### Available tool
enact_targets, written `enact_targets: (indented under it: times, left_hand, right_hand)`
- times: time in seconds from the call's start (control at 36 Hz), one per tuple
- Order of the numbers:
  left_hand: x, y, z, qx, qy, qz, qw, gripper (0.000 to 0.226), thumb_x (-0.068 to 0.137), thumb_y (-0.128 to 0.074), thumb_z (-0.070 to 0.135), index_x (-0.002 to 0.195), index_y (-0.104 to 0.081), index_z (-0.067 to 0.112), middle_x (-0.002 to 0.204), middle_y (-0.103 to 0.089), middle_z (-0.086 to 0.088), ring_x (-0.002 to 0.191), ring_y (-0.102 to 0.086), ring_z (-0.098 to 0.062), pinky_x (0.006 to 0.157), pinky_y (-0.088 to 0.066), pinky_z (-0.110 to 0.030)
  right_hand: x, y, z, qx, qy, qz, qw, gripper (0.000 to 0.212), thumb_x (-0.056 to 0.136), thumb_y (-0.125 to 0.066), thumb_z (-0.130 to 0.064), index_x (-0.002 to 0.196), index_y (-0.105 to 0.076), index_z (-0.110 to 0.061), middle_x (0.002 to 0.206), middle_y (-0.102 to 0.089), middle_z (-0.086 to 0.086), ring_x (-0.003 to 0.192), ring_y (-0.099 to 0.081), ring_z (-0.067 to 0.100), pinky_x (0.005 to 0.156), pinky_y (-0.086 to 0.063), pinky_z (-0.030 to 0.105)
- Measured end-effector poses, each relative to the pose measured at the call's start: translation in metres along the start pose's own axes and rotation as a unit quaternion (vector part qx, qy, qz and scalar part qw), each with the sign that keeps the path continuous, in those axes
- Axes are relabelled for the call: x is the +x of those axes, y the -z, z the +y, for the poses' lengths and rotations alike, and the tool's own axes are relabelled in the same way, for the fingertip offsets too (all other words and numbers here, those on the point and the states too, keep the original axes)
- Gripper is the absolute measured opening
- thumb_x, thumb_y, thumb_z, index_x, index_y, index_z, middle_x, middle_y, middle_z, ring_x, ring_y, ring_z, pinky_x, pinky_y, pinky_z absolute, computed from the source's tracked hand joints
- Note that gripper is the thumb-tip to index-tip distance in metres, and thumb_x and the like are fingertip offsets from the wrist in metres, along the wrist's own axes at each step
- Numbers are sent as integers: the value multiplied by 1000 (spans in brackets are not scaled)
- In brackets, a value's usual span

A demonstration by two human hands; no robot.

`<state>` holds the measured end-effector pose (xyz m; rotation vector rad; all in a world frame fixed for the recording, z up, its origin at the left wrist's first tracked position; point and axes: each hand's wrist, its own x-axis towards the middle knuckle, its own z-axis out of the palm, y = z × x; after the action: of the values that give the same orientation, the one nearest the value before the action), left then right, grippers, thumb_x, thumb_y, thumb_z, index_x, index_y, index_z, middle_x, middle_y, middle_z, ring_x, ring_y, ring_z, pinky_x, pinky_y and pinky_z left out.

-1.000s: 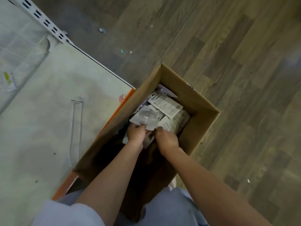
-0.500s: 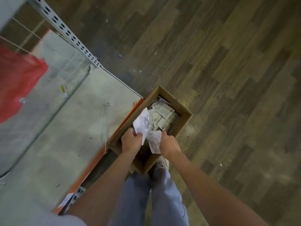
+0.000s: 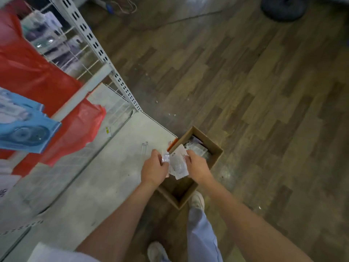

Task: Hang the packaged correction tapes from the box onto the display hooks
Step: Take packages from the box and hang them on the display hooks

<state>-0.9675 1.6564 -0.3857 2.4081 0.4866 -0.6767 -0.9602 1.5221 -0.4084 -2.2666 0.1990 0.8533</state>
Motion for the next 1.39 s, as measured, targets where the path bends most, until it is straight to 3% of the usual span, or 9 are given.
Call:
enact_targets:
  times: [0.42, 0.56, 0.72, 0.86, 1.03, 1.08, 1.19, 1.33, 1.39]
  left_hand:
    - [-131, 118, -68, -16, -86, 112, 990, 3, 96, -50, 16, 93, -51, 15, 73, -52, -1, 70, -51, -19, 61, -35, -27]
    - [-168, 164, -96, -41, -87, 169, 981, 13, 95, -52, 21, 90, -62, 14, 73, -57, -2, 77, -59, -26, 66, -42, -32]
    - [-202, 211, -122, -98, -89, 211, 968, 16, 93, -56, 23, 85, -67, 14, 89, -67, -6, 90, -61, -27, 76, -46, -33]
    - [-231, 240, -121, -207, -125, 246, 939, 13, 87, -67, 24, 75, -65, 17, 80, -63, -4, 83, -60, -25, 70, -40, -29]
    - [-264, 273, -122, -259, -142, 280, 914, 18, 84, -70, 23, 82, -72, 4, 80, -62, -6, 77, -52, -15, 59, -29, -24]
    - [-274, 282, -125, -255, -147, 280, 914, 17, 86, -69, 25, 79, -67, 10, 78, -57, -2, 77, -49, -14, 61, -28, -22]
    - [-288, 301, -133, -256, -136, 269, 918, 20, 87, -68, 28, 76, -64, 12, 84, -59, -2, 87, -50, -13, 70, -33, -24]
    - [-304, 322, -135, -300, -151, 222, 915, 20, 76, -72, 43, 66, -63, 28, 128, -60, -7, 131, -43, -20, 110, -32, -42]
    - [-307, 325, -135, -335, -157, 204, 906, 28, 58, -69, 51, 61, -68, 24, 116, -66, -12, 113, -56, -25, 101, -42, -45]
  right_hand:
    - [-123, -56, -108, -70, 105, -2, 992, 38, 98, -50, -10, 135, -45, -14, 127, -58, 11, 111, -61, 28, 91, -53, 37]
    - [-158, -59, -152, -71, 151, 57, 984, 18, 98, -46, -14, 111, -57, -10, 111, -64, 14, 99, -61, 30, 84, -53, 42]
    - [-199, -35, -192, -74, 190, 108, 973, 30, 101, -42, -21, 127, -54, -11, 121, -61, 16, 110, -55, 34, 80, -43, 36]
    - [-235, -10, -226, -111, 246, 64, 961, 24, 98, -49, -23, 112, -61, -6, 110, -64, 14, 106, -57, 30, 75, -37, 29]
    - [-277, 11, -265, -69, 304, -10, 950, 17, 94, -59, -10, 103, -63, 3, 92, -61, 13, 79, -61, 8, 63, -40, 11]
    - [-290, 13, -277, -43, 327, -33, 944, 9, 92, -59, -4, 100, -64, -3, 82, -60, 4, 60, -56, -10, 62, -41, 4]
    - [-305, 14, -295, -1, 351, -38, 936, 8, 90, -61, -3, 85, -63, -9, 74, -61, -5, 57, -56, -7, 68, -46, 15]
    - [-323, 8, -314, -39, 393, 6, 919, 11, 92, -61, -11, 99, -66, -5, 89, -64, 1, 80, -58, 8, 81, -45, 26]
    - [-327, 3, -319, -61, 415, 50, 906, 14, 92, -60, -14, 100, -65, -4, 95, -63, 6, 87, -57, 15, 81, -43, 29]
